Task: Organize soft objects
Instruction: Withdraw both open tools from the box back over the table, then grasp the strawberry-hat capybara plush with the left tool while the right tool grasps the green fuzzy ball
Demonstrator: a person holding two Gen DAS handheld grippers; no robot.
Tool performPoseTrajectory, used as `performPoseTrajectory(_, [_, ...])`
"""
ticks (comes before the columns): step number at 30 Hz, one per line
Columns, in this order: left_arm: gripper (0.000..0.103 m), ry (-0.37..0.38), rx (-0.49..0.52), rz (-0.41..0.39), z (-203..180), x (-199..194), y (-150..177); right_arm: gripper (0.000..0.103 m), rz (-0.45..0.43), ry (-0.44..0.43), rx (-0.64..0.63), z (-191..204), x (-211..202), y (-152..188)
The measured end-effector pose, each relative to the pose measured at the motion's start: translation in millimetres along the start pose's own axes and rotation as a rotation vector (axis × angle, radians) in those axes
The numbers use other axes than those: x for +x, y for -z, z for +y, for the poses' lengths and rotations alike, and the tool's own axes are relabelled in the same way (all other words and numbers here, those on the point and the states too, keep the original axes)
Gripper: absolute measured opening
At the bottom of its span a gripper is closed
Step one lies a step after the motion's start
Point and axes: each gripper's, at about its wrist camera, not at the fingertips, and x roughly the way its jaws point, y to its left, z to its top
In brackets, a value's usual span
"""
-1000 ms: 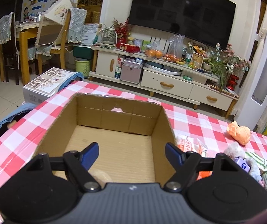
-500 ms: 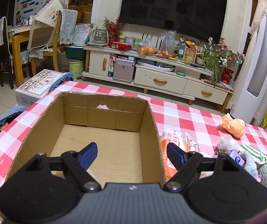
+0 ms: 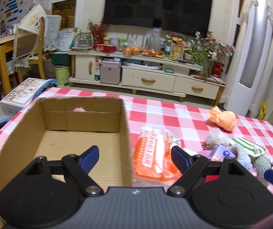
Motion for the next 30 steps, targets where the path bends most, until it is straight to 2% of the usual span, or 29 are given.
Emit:
performPoseTrajectory(4, [0.087, 0.052, 0.050, 0.001, -17.7, -0.7, 5.5, 0.103, -0.019, 0.054, 0.030, -18.8, -2.6, -4.1])
performPoseTrajectory(10, [0.087, 0.144, 0.131, 0.002, -44.6, -3.5, 16.5, 0.103, -0.051, 0.166, 0.075, -55.8, -6.4, -8.3])
performPoseTrajectory(18, [0.087, 0.256, 0.224, 0.050, -80.5, 4.8, 40.1, 0.103, -0.053, 0.336, 0.162, -116.9, -5.5, -3.3])
performPoseTrajectory(23, [0.087, 0.264, 0.295, 0.087, -100.7, 18.4, 54.7, 0.103, 0.017, 0.400, 0.181, -146.5, 8.3, 3.5])
performPoseTrajectory(30, [0.086, 0.229, 0.330, 0.131, -114.1, 43.9, 66.4, 0.103, 0.098, 0.372, 0.204, -163.0, 26.0, 7.7])
